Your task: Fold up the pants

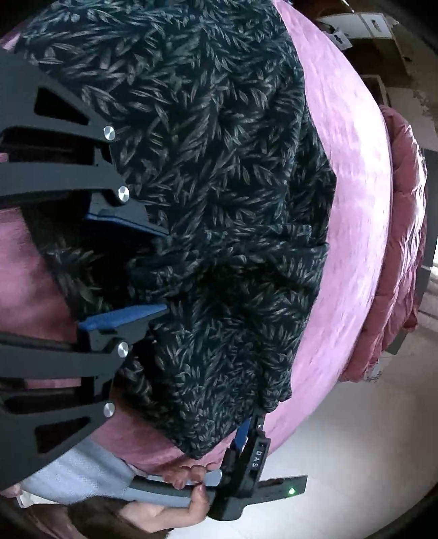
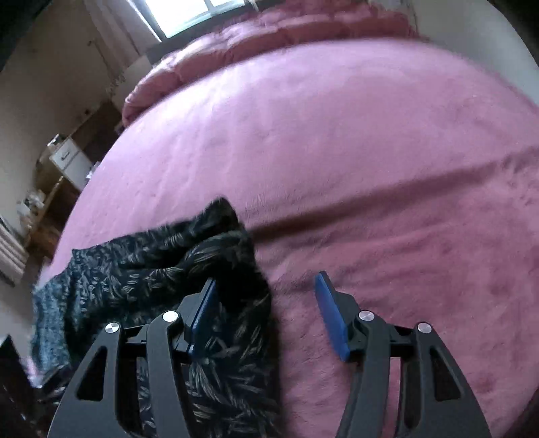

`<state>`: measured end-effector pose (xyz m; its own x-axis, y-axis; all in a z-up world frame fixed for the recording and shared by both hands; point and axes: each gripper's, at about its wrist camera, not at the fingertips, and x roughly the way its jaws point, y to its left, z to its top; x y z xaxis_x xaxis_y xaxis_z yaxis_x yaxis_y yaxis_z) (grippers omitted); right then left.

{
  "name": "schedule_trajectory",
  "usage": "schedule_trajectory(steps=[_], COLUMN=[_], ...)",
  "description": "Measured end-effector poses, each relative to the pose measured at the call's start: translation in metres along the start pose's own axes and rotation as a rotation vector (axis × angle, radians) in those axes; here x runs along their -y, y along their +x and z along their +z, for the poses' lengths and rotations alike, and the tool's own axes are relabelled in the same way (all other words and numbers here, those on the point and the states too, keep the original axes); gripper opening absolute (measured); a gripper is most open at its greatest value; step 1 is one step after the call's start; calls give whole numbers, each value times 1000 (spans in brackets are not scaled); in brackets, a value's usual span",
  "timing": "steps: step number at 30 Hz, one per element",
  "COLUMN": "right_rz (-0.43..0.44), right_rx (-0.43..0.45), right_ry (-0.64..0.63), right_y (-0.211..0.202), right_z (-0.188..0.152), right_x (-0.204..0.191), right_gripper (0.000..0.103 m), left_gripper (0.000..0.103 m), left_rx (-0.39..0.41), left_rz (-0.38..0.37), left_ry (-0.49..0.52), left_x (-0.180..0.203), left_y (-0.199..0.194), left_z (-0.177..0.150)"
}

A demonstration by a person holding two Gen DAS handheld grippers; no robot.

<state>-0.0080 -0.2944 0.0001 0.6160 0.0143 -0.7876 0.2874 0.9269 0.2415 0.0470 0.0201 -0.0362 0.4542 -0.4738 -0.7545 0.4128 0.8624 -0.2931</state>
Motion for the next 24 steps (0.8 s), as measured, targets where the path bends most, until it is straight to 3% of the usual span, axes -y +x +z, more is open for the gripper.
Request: schedule_trajectory(steps=[2,4,5,7,11,14,18,20,24], right_rz=[-19,9,28,105,174,230,376,359,206], right_rx=[67,123,134,149,163,155,50,6,-92], right_ry=[-42,-57,-56,-39,-118,-235,-391,-447,-526], right_y=[-11,-22,-24,-30,-40,-43,-36,-30,-4], right_z=[-1,-3,-2,-3,-6,-14,-28,-42,-63], right_x=[-11,-17,-18,-18,-30,-53,-89,-105,-122], right_gripper=[56,56,56,56,56,56,56,56,56], left_gripper=[48,67,82,92,99,101,101,101,99], left_rx=[20,74,120,202,292,283,258,269,276], left_rz=[-52,-88,-77,-31,103,180,253,282,293], left_ry=[-60,-130,-169,-233,-359,-452,-593,-673,-777], left_x=[-10,-26,-36,-55,-98,-127,-160,-179,-187], left_y=[-10,-28,-40,-62,-100,-119,-137,-147,-146], left_z=[0,-2,-1,-1,-5,-16,-33,-46,-61])
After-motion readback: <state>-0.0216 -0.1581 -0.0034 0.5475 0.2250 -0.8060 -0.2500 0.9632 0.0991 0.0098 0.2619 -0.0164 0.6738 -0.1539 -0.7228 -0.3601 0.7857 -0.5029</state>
